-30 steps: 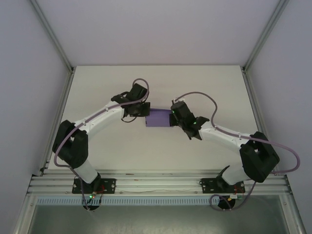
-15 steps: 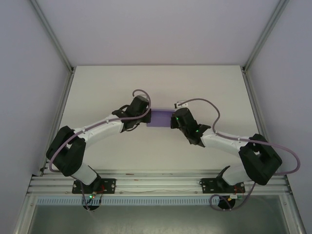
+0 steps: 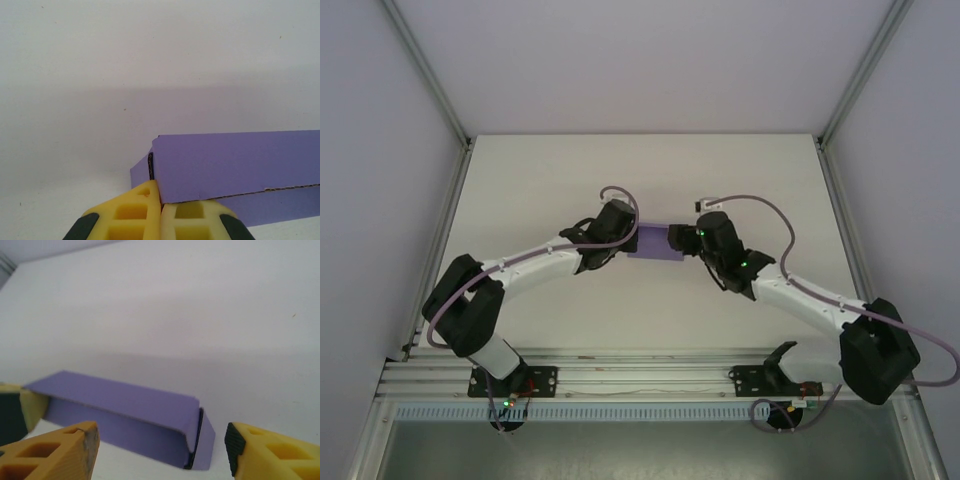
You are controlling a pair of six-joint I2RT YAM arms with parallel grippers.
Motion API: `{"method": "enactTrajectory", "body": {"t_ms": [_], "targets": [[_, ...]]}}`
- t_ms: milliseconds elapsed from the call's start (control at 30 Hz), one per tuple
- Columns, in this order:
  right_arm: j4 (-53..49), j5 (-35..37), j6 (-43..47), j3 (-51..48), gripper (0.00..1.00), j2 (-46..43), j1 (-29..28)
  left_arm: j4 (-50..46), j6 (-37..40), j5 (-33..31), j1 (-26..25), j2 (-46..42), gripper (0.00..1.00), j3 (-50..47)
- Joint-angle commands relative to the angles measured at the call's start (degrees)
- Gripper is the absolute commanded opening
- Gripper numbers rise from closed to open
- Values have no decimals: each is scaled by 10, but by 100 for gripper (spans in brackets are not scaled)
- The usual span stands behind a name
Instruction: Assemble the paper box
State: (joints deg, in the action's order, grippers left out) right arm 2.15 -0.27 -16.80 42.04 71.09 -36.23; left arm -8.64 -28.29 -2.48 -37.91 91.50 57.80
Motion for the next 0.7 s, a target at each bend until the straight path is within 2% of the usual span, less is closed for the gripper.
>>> {"method": "enactTrajectory", "body": {"t_ms": [0,133,300,433,600,667], "targets": [[-17,-17,-42,31,66,10,31,-122,-2,37,-14,45,0,-24],[-42,-44,-56,59,47,56,54,-123,3,25,-15,46,0,-19],[-47,-59,-72,51,41,97,59,-120,8,31,-16,46,0,-8],[-30,-65,-84,24,30,114,60,-118,20,49,-16,37,12,3],[0,-90,-97,-8,29,122,60,-129,40,82,-19,7,39,27],[13,-97,-101,-20,29,121,60,-135,47,98,-20,-12,44,36]]}}
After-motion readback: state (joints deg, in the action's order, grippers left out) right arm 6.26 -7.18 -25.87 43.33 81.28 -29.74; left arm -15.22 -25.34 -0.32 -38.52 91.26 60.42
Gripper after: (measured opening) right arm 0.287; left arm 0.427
